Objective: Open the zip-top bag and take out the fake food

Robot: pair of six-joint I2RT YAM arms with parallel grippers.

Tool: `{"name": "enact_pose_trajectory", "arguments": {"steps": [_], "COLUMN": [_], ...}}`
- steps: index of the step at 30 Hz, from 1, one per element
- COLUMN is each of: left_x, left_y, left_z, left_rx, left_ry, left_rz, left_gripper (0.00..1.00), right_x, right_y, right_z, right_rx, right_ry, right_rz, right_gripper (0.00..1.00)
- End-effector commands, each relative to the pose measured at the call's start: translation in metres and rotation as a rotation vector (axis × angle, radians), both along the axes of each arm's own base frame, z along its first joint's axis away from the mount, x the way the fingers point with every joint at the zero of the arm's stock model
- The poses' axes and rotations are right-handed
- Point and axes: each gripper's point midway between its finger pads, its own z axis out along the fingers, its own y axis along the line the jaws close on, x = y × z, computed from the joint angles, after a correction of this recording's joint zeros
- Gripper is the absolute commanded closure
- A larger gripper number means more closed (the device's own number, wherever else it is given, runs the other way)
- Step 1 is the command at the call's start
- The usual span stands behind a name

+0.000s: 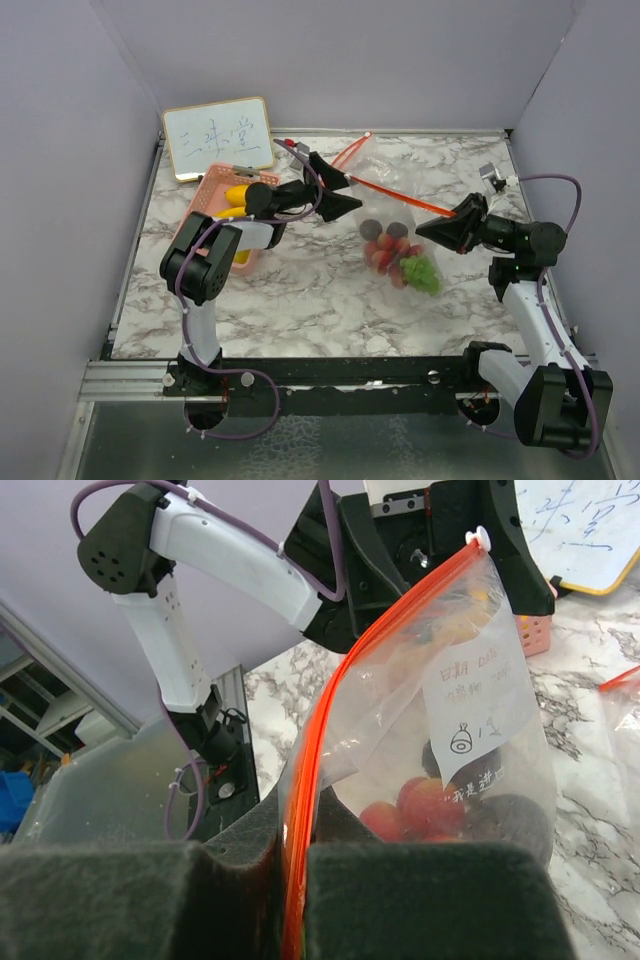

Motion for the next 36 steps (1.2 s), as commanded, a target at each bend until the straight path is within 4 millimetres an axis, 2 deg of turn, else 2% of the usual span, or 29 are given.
{"name": "enact_pose_trajectory", "arguments": {"steps": [1,5,10,12,18,24,25,27,31,33,36], "left_x": [-0.025,-0.029,-0.033,-0.034,-0.041,-0.048,-0.048,-0.045,-0.031,-0.028,-0.029], "left_y": [-0.001,-0.004,-0.007,-0.006,-0.003,0.005,0.007,0.011,0.017,0.019,0.017], "left_z": [0.033,0.038,0.041,0.042,0.043,0.039,0.037,0.03,0.003,-0.009,-0.022], "left_rx": [-0.089,-0.095,-0.095,-0.096,-0.092,-0.076,-0.069,-0.052,-0.002,0.01,0.043], "left_ry": [-0.215,-0.223,-0.231,-0.232,-0.23,-0.212,-0.206,-0.193,-0.138,-0.116,-0.108], "left_rz": [-0.066,-0.08,-0.099,-0.098,-0.102,-0.1,-0.101,-0.102,-0.086,-0.092,-0.134], "left_gripper": [0.22,0.43,0.85,0.98,1.0,1.0,1.0,1.0,1.0,1.0,1.0], "right_x": [-0.01,-0.011,-0.011,-0.012,-0.004,0.032,0.037,0.046,0.066,0.07,0.07], "right_y": [0.002,0.002,0.003,0.003,0.001,-0.006,-0.008,-0.013,-0.03,-0.037,-0.041], "right_z": [0.009,0.008,0.007,0.007,0.004,-0.017,-0.022,-0.029,-0.04,-0.043,-0.045], "right_rx": [-0.003,-0.001,-0.001,-0.002,0.0,-0.017,-0.022,-0.038,-0.083,-0.099,-0.112], "right_ry": [-0.059,-0.053,-0.052,-0.055,-0.046,0.012,0.018,0.007,0.013,0.006,0.003], "right_rz": [0.017,0.019,0.021,0.022,-0.002,-0.128,-0.157,-0.22,-0.418,-0.474,-0.509], "right_gripper": [0.99,0.99,0.99,0.99,0.99,0.97,0.9,0.67,0.27,0.19,0.18]}}
